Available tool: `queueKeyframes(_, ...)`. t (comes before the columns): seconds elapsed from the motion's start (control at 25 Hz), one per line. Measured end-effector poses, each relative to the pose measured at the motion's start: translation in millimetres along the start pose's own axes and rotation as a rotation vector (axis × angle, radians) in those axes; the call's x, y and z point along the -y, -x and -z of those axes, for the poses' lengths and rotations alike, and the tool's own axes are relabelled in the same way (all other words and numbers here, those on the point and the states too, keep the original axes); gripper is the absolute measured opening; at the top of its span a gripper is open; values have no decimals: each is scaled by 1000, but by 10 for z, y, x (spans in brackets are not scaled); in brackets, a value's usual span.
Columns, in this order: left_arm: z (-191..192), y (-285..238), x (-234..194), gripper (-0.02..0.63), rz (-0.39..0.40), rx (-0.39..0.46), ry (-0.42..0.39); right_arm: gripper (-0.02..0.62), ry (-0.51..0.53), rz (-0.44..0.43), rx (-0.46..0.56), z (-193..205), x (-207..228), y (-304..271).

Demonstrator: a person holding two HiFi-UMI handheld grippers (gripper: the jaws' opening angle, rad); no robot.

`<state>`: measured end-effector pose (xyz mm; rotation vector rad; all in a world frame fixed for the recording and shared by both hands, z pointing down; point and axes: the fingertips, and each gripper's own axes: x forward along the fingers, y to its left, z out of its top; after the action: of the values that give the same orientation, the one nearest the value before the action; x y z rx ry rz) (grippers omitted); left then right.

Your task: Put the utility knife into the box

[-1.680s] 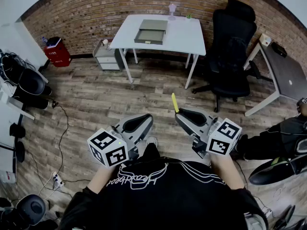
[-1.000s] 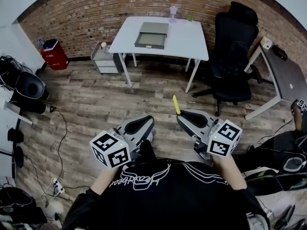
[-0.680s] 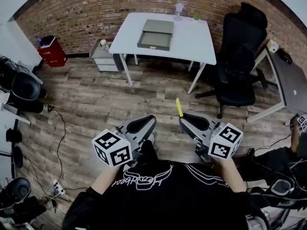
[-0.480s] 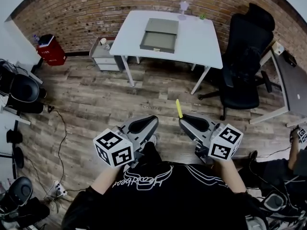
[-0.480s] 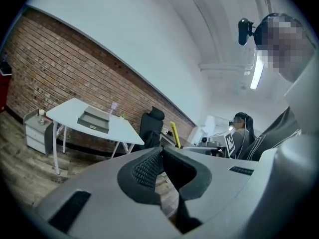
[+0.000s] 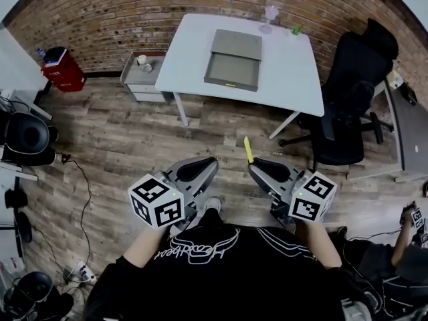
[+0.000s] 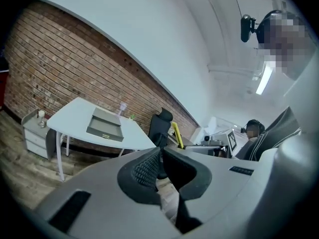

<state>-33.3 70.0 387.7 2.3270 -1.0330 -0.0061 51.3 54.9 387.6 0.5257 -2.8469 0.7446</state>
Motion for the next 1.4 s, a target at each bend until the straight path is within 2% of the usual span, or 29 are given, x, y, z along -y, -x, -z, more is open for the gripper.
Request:
queueKeyframes(0.32, -388, -80, -513, 41, 40, 13, -19, 67, 60, 63, 4, -368, 243, -453)
queueKeyframes(0.64, -574, -193, -688, 41, 70, 8, -49, 67, 78, 114, 25, -545, 389, -531)
queueKeyframes(0.88, -624, -385, -829, 41, 55, -9, -47, 67, 90, 128, 17, -619, 597, -620)
queueKeyframes(1.04, -796, -517, -951, 41, 36, 1, -57, 67, 92, 125, 6, -715, 839, -770)
queueKeyframes(1.4, -1112, -734, -1677, 41, -44, -26, -19, 67, 115, 182, -68, -974, 1698, -1350)
